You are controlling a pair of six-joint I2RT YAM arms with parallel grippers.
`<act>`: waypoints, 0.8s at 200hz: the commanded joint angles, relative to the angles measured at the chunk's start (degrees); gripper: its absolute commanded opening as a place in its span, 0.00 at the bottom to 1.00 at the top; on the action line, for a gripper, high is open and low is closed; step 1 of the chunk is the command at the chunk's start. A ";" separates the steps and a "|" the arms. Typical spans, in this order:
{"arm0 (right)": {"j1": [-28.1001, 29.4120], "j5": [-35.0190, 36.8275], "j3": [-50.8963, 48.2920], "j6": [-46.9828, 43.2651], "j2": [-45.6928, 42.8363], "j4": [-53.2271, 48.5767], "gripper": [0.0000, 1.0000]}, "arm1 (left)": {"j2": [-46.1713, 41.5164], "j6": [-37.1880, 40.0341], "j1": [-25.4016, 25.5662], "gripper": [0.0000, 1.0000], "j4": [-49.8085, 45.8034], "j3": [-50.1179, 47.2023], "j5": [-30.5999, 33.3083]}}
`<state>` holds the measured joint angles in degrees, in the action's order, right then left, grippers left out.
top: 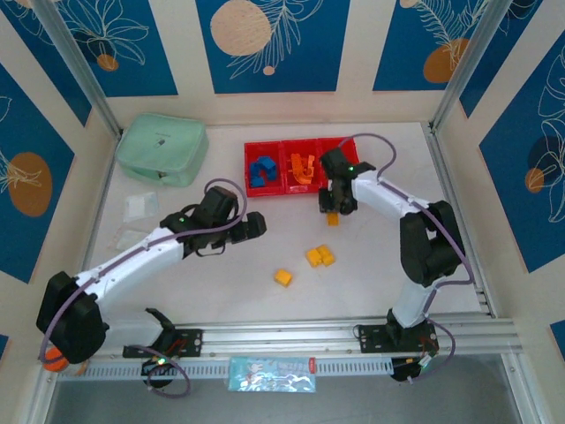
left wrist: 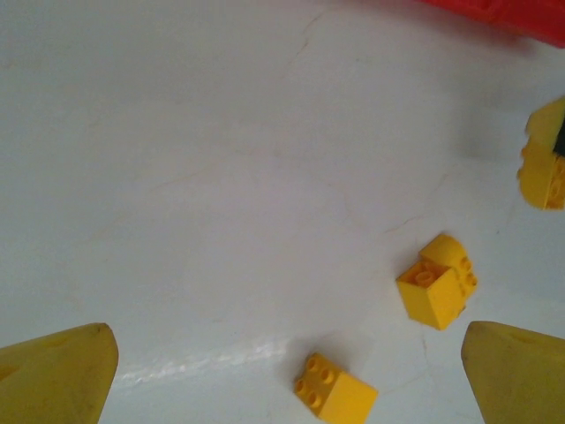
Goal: Sort the legos into containers by color
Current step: Pick up the lego from the center of the table, then place the lego in the container.
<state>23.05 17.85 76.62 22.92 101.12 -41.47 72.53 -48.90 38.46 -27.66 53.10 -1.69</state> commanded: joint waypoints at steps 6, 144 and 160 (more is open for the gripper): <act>-2.64 1.52 8.75 -2.33 3.56 -1.33 0.30 | 2.85 2.44 0.57 0.99 2.34 4.48 -0.94; -9.76 5.24 40.44 -8.36 28.59 -1.76 0.39 | 8.15 5.39 -0.34 0.99 2.37 10.31 0.46; -9.77 4.70 41.18 -8.88 28.70 -2.32 0.51 | 7.98 5.57 -0.44 0.99 1.92 10.37 0.60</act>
<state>13.72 22.94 115.20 15.27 128.99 -42.04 80.62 -44.56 38.37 -24.58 61.78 -1.85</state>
